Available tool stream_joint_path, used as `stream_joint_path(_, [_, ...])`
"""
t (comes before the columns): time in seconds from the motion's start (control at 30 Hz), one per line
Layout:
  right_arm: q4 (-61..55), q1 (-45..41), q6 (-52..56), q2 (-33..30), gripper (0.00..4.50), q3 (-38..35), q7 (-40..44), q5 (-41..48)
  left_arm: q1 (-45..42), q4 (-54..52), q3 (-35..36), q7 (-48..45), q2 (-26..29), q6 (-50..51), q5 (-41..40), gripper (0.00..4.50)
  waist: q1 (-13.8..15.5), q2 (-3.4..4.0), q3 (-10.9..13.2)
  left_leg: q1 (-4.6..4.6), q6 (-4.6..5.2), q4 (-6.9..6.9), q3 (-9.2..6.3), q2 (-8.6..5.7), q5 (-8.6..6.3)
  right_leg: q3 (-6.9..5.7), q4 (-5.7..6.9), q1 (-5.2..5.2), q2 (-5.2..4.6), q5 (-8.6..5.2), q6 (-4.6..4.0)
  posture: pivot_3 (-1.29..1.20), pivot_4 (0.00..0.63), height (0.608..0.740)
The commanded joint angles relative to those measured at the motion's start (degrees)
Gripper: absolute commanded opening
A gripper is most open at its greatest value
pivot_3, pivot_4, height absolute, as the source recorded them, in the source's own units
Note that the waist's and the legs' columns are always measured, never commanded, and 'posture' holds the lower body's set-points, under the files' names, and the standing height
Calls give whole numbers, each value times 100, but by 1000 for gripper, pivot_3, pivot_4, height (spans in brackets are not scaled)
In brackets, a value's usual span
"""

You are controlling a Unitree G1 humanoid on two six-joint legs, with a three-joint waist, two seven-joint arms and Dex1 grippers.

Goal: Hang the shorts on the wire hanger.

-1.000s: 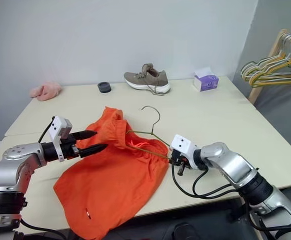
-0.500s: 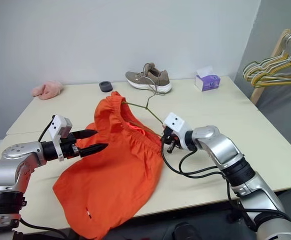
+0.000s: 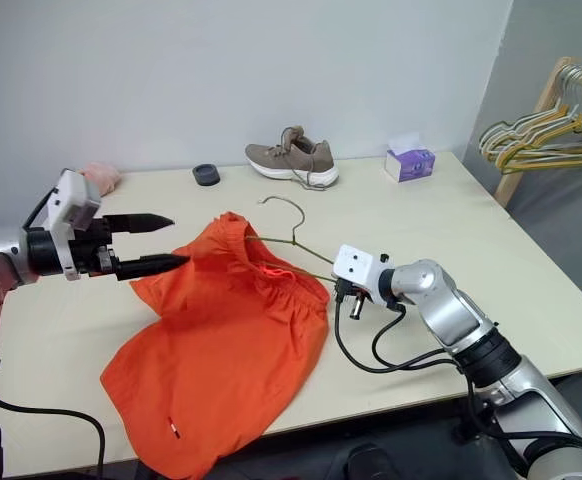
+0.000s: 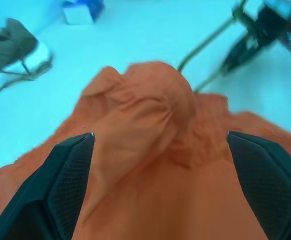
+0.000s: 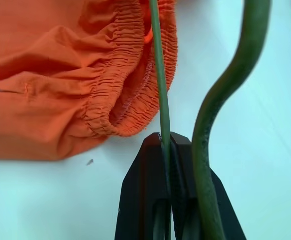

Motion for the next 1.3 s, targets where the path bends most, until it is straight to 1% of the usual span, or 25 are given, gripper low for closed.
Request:
stream_joint_path(0.03, [-102, -51, -401, 9, 0, -11, 67, -247, -324, 286, -263, -177, 28, -523, 398, 4457, 4, 0, 0, 0, 0, 0, 0, -1, 0, 0, 0, 0, 0, 0, 0, -277, 0, 740])
stream_joint_path(0.17, [-160, 6, -637, 1, 0, -3, 147, -435, -648, 673, -585, -258, -219, -1030, 739, 4457, 4, 0, 0, -2, 0, 1, 2, -3, 0, 1, -2, 0, -1, 0, 1, -282, 0, 740])
stream_joint_path(0.37, [-183, -8, -742, 19, 0, -29, 258, -608, -836, 638, -631, -529, -433, -990, 639, 4457, -14, -1, 0, -4, 0, 1, 1, -3, 0, 4, -1, -1, -2, 0, 0, -297, 0, 740])
stream_joint_path(0.47, [-235, 27, -724, 27, 0, -57, 303, -666, -820, 586, -642, -591, -467, -1042, 666, 4457, -73, -1, 0, -3, 0, 1, 0, -2, 0, 4, 1, -1, -2, 0, 0, -297, 0, 740])
stream_joint_path(0.53, [-271, 46, -754, 23, 0, -66, 318, -695, -706, 572, -763, -605, -521, -1252, 813, 4457, -126, -2, -1, -2, 0, 3, -3, -2, 0, 4, 2, 2, -3, 0, 0, -302, 0, 740])
stream_joint_path(0.7, [-344, 60, -791, 33, 0, -87, 351, -712, -544, 560, -969, -669, -599, -1501, 1037, 4457, -157, -2, -1, 0, 0, 4, -5, -2, 0, 4, 2, 6, -4, 0, 0, -305, 0, 740])
stream_joint_path(0.8, [-399, 68, -845, 31, 0, -81, 377, -733, -514, 550, -1058, -629, -681, -1562, 1109, 3864, -157, -2, -1, 0, 0, 4, -5, -1, 0, 4, 2, 5, -5, 0, 0, -305, 0, 740])
stream_joint_path(0.87, [-417, 74, -873, 41, 0, -76, 389, -748, -521, 567, -1087, -611, -721, -1582, 1140, 3303, -157, -2, -1, 0, 0, 4, -6, -2, 0, 3, 2, 6, -5, 0, 0, -306, 0, 740])
stream_joint_path(0.93, [-428, 81, -911, 55, 0, -69, 397, -760, -548, 614, -1108, -577, -765, -1620, 1172, 2618, -157, -2, -1, 0, 0, 4, -6, -2, 0, 4, 2, 6, -5, 0, 0, -306, 0, 740])
stream_joint_path(1.13, [-443, 97, -1030, 99, 0, -70, 431, -837, -550, 576, -1054, -615, -857, -1471, 1085, 795, -159, -3, -1, 0, 0, 5, -6, -2, 1, 3, 2, 6, -5, 0, 0, -309, 0, 740])
stream_joint_path(1.17, [-438, 98, -1053, 99, 0, -67, 441, -850, -544, 565, -1049, -631, -854, -1452, 1077, 421, -159, -3, -1, 0, 0, 5, -6, -2, 0, 3, 2, 6, -5, 0, 0, -310, 0, 740])
stream_joint_path(1.2, [-437, 101, -1084, 89, 0, -58, 457, -864, -536, 545, -1039, -653, -847, -1411, 1057, 178, -159, -3, -1, 0, 0, 5, -6, -2, 1, 3, 2, 6, -5, 0, 0, -310, 0, 740])
stream_joint_path(1.23, [-436, 103, -1113, 82, 0, -51, 474, -874, -532, 530, -1029, -666, -840, -1380, 1042, 82, -159, -3, -1, 0, 0, 5, -6, -2, 0, 3, 2, 6, -5, 0, 0, -310, 0, 740])
stream_joint_path(1.3, [-437, 107, -1157, 66, 0, -35, 523, -885, -530, 517, -1015, -675, -833, -1352, 1037, 82, -159, -3, -1, 0, 0, 5, -6, -2, 0, 3, 2, 6, -5, 0, 0, -310, 0, 740])
